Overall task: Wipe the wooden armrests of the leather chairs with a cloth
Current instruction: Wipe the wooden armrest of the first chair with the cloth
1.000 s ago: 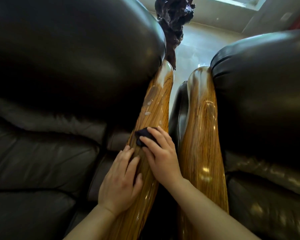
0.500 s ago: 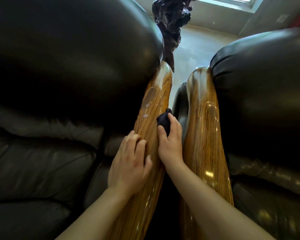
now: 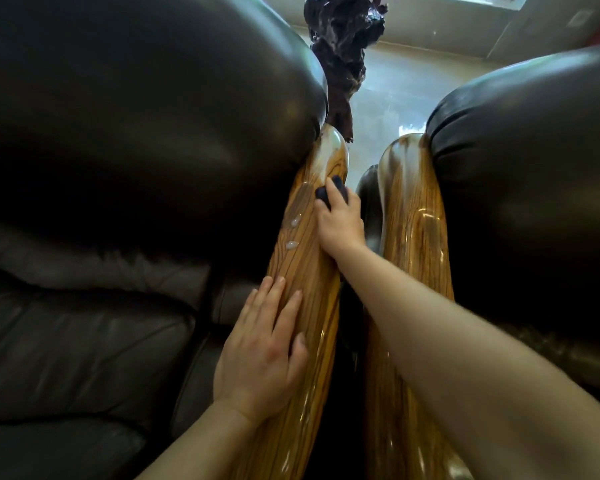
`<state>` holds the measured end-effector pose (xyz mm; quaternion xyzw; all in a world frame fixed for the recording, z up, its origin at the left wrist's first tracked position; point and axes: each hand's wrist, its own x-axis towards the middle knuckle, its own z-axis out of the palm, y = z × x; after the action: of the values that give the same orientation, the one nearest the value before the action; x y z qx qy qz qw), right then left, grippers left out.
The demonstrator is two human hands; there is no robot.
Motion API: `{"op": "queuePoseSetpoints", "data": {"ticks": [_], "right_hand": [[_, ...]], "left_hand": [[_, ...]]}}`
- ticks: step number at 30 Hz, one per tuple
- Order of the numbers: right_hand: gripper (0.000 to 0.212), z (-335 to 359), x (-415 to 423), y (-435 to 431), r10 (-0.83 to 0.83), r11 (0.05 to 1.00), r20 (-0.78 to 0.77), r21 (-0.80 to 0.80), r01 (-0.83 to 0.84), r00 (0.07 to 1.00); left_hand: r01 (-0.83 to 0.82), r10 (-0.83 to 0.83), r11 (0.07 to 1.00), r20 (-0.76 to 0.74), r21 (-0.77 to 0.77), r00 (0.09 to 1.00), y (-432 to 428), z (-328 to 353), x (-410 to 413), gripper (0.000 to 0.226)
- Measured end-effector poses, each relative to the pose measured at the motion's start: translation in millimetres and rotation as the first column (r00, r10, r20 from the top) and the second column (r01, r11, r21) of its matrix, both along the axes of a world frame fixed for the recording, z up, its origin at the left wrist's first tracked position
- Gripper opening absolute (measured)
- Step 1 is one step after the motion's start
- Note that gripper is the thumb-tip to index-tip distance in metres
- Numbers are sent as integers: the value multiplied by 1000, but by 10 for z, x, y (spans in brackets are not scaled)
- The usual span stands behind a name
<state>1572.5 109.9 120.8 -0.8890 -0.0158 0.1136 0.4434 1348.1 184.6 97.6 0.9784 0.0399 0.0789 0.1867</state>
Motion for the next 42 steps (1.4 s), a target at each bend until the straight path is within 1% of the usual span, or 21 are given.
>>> {"op": "queuePoseSetpoints", "data": {"ticks": [2, 4, 6, 9, 11, 14, 18, 20, 21, 23, 25, 26, 27, 29, 30, 33, 35, 37, 39, 40, 42], "right_hand": [[51, 25, 183, 36, -5, 1000, -34, 16, 5, 999], [50, 52, 94, 33, -1, 997, -13, 71, 2, 1000], [47, 9, -257, -73, 55, 995, 104, 72, -62, 993], [44, -89, -919, -303, 191, 982, 265, -46, -185, 945], [43, -105, -969, -340, 198, 980, 251, -54, -191, 947], [44, -4, -525, -145, 110, 993, 189, -63, -100, 976], [45, 198, 108, 47, -31, 996, 22, 81, 29, 999], [37, 291, 223, -48, -69, 984, 16, 163, 66, 997], [32, 359, 242, -107, -109, 963, 47, 251, 94, 993], [21, 515, 221, -213, -218, 862, 35, 475, 176, 975], [20, 548, 214, -199, -244, 761, -40, 612, 216, 969], [21, 515, 199, -148, -202, 784, -34, 593, 183, 979], [25, 467, 173, -93, -119, 854, 17, 511, 93, 993], [39, 324, 138, -23, 70, 970, 162, 218, -105, 984], [43, 253, 138, -6, 142, 980, 206, 110, -167, 968], [40, 108, 207, -83, 281, 958, 278, -18, -288, 918], [38, 59, 324, -110, 373, 928, 345, -144, -345, 861], [38, 88, 528, -10, 334, 942, 346, -142, -303, 877], [38, 148, 788, 167, 186, 982, 273, -19, -188, 944], [38, 175, 885, 249, 132, 991, 254, -6, -135, 958], [37, 197, 889, 330, 105, 994, 289, -69, -89, 952]], "left_hand": [[0, 0, 1000, 4, -18, 1000, 3, 2, 7, 56], [1, -1, 1000, 3, -21, 1000, 6, 3, -2, 56], [6, -6, 1000, 2, -28, 1000, 9, 7, -3, 57], [13, -13, 1000, -1, -18, 1000, 10, 3, 2, 56], [11, -11, 999, 0, -30, 1000, 13, 3, 2, 56], [15, -15, 999, -5, -43, 1000, 16, -4, 9, 57], [7, -8, 998, -10, -58, 1000, 20, 9, 3, 56], [3, -4, 998, -8, -66, 1000, 25, 18, -2, 56], [4, -4, 998, -7, -67, 1000, 23, 22, -4, 55], [8, -8, 998, -5, -68, 1000, 21, 24, -2, 55], [17, -17, 998, -2, -61, 1000, 21, 22, 6, 56], [20, -20, 998, 1, -59, 1000, 19, 23, 7, 56], [23, -22, 998, 4, -59, 1000, 20, 26, 5, 56], [27, -26, 998, 6, -61, 1000, 29, 34, 3, 57], [27, -27, 998, 11, -61, 1000, 28, 34, 10, 57], [31, -30, 999, 21, -41, 999, 12, 1, 13, 58], [31, -30, 999, 27, -44, 999, 16, -9, 15, 58], [34, -31, 998, 42, -57, 999, 27, -29, 22, 58], [34, -30, 998, 58, -59, 998, 23, -39, 28, 58], [35, -31, 998, 61, -57, 998, 24, -37, 31, 58], [34, -32, 998, 60, -46, 998, 27, -35, 43, 58]]}}
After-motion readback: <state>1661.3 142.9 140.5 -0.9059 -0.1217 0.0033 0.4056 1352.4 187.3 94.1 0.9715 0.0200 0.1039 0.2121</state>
